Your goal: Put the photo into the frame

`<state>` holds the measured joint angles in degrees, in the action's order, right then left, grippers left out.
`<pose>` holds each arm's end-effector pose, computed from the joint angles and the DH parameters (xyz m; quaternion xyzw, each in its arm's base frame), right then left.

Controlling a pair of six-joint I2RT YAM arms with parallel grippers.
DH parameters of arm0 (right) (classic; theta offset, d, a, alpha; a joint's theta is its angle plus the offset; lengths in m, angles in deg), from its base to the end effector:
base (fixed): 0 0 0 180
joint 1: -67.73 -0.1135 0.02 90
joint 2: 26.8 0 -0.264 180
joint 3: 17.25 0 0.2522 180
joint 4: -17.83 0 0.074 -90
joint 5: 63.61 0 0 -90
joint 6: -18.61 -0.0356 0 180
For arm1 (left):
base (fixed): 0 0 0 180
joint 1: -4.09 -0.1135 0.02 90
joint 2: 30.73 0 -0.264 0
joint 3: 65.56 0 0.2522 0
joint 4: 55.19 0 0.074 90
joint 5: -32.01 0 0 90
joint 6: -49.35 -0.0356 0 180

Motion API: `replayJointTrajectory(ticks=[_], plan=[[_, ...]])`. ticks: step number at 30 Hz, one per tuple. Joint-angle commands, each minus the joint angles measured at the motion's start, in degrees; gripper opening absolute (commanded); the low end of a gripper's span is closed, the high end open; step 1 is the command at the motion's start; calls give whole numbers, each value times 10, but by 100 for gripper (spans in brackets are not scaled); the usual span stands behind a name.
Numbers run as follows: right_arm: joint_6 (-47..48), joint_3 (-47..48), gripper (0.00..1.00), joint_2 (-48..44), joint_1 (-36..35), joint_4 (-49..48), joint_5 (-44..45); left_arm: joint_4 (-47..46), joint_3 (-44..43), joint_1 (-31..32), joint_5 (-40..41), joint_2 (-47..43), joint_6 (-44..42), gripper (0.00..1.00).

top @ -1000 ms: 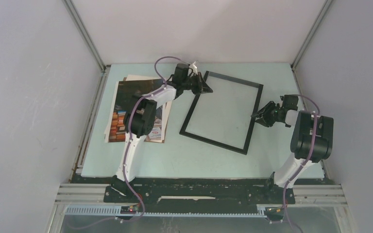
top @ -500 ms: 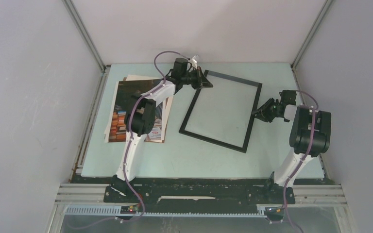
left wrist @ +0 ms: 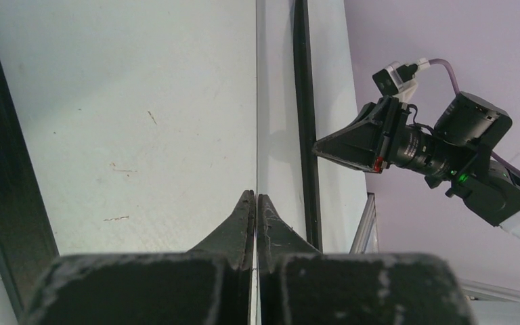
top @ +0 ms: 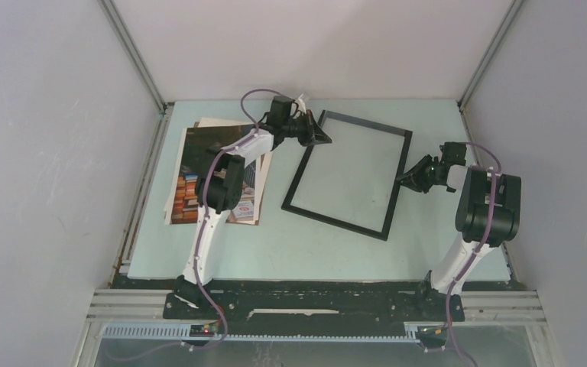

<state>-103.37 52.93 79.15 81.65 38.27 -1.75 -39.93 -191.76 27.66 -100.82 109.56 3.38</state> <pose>0.3494 -0.0693 0.1323 0.2968 0.8822 0.2740 0.2419 0.4990 -0.2441 0.1717 0.0387 0.8235 -0.5234 0.2153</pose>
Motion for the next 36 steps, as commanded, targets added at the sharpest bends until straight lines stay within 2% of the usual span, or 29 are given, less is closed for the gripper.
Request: replayJointTrajectory(ticks=[1,7,10,11,13,16,22,28,30,36], plan=[[12,10,33,11,1,-1,9,11,-20,0,-51,6,5,0],[10,8,33,11,0,-6,5,-19,-38,0,-77,27,47,2],[10,6,34,10,0,-8,4,-61,-3,-1,-64,7,58,28],[9,5,34,10,0,-8,3,-67,11,-1,-54,-3,54,32],[9,4,34,10,1,-9,3,-68,37,-1,-31,-26,37,38],[9,2,35,9,1,-12,1,-67,84,-1,0,-60,19,41],[6,1,35,9,2,-16,-1,-98,174,0,42,-109,32,43],[5,-2,35,7,2,-19,-1,-246,279,0,28,-138,125,42],[2,-7,35,5,4,-22,-1,-266,293,0,24,-140,141,42],[-11,-28,36,-9,14,-42,2,-230,287,1,25,-139,136,17]])
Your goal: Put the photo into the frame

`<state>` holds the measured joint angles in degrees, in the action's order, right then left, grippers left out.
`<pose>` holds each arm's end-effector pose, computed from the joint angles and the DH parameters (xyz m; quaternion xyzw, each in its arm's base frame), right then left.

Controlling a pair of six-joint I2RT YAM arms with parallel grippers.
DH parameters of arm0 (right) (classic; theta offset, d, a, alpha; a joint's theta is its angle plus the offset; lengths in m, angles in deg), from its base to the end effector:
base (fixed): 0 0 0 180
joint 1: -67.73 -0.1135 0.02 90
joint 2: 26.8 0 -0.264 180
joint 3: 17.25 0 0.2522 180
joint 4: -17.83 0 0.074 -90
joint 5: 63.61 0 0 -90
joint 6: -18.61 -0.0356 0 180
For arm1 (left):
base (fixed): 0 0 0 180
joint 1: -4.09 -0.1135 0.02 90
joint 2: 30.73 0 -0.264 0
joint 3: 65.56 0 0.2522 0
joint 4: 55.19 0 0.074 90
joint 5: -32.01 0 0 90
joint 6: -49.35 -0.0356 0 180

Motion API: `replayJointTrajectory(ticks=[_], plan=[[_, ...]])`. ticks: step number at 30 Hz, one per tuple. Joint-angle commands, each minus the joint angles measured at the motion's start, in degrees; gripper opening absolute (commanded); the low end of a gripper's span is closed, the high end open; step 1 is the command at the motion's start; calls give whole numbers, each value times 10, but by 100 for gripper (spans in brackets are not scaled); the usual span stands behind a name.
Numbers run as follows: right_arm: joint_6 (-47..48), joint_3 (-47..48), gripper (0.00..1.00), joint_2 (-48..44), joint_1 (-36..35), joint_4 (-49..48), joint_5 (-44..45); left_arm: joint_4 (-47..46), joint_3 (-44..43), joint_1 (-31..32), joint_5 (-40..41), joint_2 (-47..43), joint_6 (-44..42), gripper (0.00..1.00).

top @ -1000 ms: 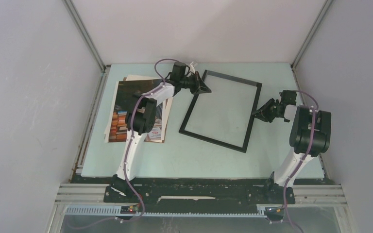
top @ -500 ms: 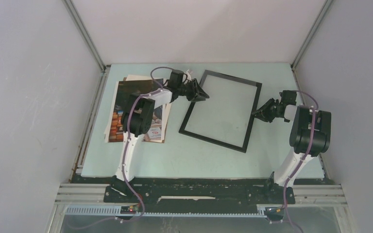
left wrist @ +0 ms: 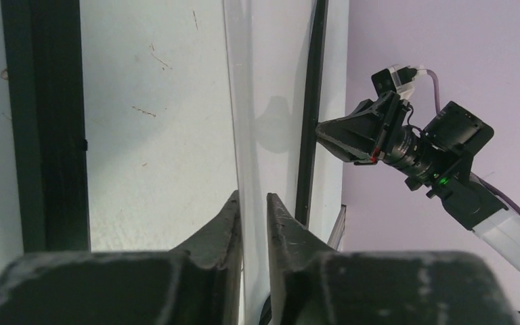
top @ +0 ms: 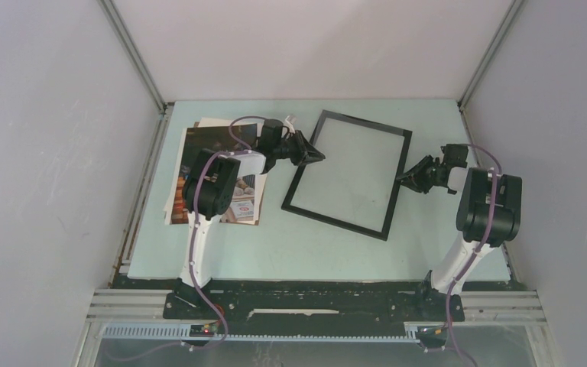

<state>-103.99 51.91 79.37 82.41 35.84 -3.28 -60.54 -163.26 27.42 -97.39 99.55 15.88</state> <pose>0.3479 -0.0729 0.1293 0.2992 0.8755 0.2865 0.2489 0.4442 -0.2162 0.1327 -0.0614 0.8204 -0.5354 0.1913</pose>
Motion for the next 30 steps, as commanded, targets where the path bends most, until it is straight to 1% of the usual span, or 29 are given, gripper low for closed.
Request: replayJointTrajectory(ticks=[1,3,5,7,9,13,16,19,21,24,30], plan=[[-7,-19,37,-12,7,-19,19,-15,2,3,-8,-40,8,12],[-8,-21,38,-14,8,-18,23,10,0,3,-8,-45,-3,1],[-10,-22,39,-14,8,-19,24,46,-14,4,-21,-44,-25,0],[-13,-22,39,-12,9,-22,23,107,-39,3,-30,-41,-61,0],[-14,-22,39,-11,10,-23,20,131,-51,0,-53,-39,-84,0],[-14,-23,39,-11,11,-24,19,126,-38,-5,-71,-42,-86,0],[-17,-27,39,-12,14,-27,20,101,-19,-8,-74,-51,-81,0],[-20,-31,39,-13,17,-32,17,55,-1,-8,-76,-73,-94,0],[-23,-35,39,-15,20,-36,16,24,16,-8,-65,-96,-118,0],[-31,-45,39,-19,26,-52,14,27,19,-8,-51,-119,-149,0],[-41,-62,39,-25,35,-75,7,40,-12,-8,-50,-118,-141,0]])
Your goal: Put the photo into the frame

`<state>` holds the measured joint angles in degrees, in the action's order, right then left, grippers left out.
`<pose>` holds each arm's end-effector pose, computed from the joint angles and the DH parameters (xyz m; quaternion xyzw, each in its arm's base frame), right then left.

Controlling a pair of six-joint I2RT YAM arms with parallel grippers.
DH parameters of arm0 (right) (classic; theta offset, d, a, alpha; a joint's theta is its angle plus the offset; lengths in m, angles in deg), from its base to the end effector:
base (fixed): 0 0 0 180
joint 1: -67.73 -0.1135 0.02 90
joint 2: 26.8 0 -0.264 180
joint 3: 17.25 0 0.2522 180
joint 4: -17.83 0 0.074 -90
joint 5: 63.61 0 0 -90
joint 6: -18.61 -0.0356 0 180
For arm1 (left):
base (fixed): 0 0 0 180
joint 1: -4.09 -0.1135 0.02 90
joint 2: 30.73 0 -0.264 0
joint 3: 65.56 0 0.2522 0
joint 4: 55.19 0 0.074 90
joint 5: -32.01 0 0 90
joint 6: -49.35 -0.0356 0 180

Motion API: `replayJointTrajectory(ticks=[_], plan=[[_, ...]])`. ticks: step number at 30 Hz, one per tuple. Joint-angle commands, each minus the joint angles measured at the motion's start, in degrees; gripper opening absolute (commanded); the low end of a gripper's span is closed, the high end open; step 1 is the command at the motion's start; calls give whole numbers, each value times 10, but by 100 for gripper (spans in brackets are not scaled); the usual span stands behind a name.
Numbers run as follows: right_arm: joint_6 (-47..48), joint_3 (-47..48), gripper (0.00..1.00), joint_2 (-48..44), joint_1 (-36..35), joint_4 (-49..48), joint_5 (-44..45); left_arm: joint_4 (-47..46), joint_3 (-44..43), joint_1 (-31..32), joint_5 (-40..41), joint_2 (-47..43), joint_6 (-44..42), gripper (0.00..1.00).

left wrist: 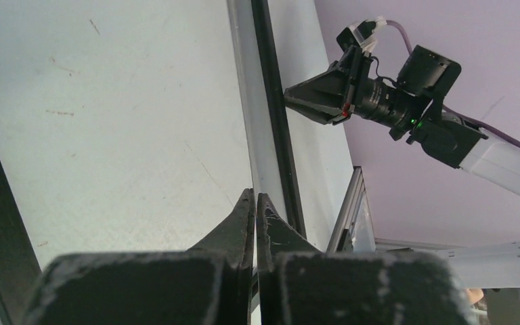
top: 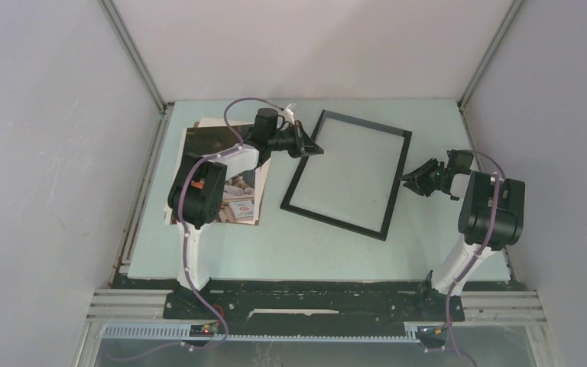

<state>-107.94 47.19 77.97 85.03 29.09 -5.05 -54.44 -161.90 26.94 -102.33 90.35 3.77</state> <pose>0.3344 -0.0847 0.1238 0.3322 0.8508 0.3052 0.2694 0.4282 -0.2074 0.1913 0.0513 0.8070 -0.5395 0.2347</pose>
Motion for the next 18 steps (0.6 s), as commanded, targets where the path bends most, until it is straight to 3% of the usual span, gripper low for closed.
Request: replayJointTrajectory(ticks=[1,8,14,18], plan=[[-3,-17,40,-12,10,-10,24,-23,-27,-3,0,-26,-19,0],[0,-19,46,-13,10,-13,20,-4,-51,-3,13,-26,-5,0],[1,-19,46,-10,9,-17,13,149,-143,-11,23,15,-32,0],[-1,-19,46,-8,9,-20,11,72,-120,-12,24,-1,-8,0]])
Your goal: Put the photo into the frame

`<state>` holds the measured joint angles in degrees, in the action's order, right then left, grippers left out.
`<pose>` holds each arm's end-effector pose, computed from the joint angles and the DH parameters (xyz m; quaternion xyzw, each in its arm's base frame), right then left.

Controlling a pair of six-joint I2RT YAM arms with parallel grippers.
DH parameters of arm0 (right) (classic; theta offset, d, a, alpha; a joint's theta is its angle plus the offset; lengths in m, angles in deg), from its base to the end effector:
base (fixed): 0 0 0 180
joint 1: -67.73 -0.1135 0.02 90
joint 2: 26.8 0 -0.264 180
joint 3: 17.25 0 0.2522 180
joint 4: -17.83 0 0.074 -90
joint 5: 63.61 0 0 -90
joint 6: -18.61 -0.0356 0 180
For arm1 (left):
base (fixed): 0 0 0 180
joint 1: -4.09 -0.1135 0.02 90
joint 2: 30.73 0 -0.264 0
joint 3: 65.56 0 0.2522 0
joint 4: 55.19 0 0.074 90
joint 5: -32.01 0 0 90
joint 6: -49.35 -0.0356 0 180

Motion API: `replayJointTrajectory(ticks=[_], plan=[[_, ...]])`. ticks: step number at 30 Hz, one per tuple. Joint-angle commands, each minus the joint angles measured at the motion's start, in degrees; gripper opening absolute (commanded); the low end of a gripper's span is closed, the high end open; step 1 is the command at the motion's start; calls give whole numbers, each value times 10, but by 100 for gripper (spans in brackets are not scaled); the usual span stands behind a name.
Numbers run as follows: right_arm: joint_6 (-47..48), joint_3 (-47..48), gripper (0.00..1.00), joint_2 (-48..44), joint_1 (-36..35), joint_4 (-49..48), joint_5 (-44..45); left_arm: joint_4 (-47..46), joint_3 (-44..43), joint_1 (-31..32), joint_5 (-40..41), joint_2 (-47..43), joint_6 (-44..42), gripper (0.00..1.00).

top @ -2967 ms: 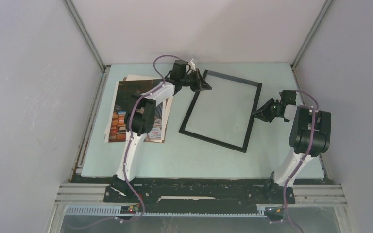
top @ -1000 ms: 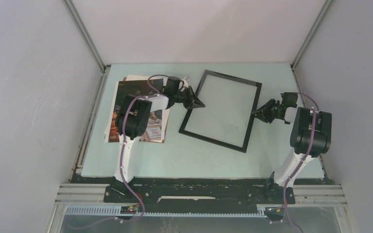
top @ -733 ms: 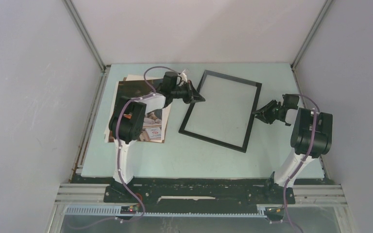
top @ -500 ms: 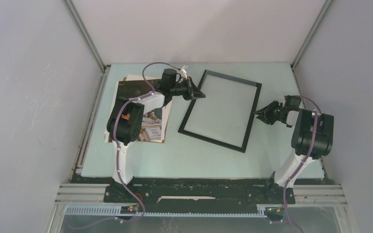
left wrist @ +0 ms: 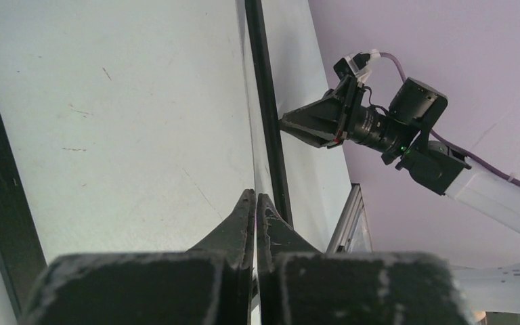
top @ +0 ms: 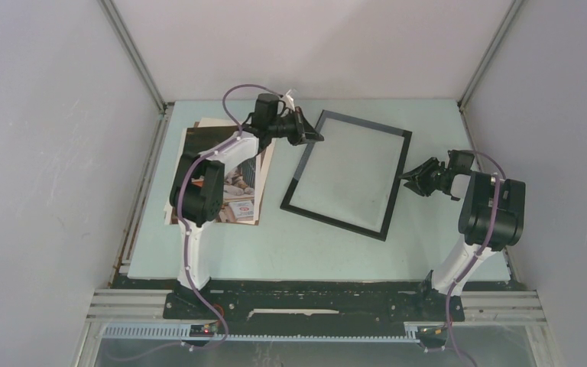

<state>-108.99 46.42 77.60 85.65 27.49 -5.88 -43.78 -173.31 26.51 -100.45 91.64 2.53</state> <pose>0.3323 -0.0875 0.1244 0.3376 0.8436 0.3132 0.2760 0.4489 -0.2112 0.2288 0.0462 0.8122 -0.5256 0.2486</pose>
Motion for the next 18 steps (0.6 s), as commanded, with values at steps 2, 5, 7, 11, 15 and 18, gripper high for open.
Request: replayJointTrajectory(ticks=[2,5,7,11,15,18], plan=[[10,-11,45,-3,3,-6,19,-84,4,-7,-12,-16,34,0],[11,-9,45,-2,3,-3,18,-93,-1,-8,-25,-10,55,0],[15,-5,46,0,0,2,18,-80,-3,-8,-31,-2,59,0],[33,24,46,10,-17,47,34,-74,10,-9,-42,4,63,0],[46,44,44,9,-34,94,60,-142,36,-9,-62,2,122,0],[50,45,44,3,-44,102,70,-181,48,-9,-69,-2,152,0]])
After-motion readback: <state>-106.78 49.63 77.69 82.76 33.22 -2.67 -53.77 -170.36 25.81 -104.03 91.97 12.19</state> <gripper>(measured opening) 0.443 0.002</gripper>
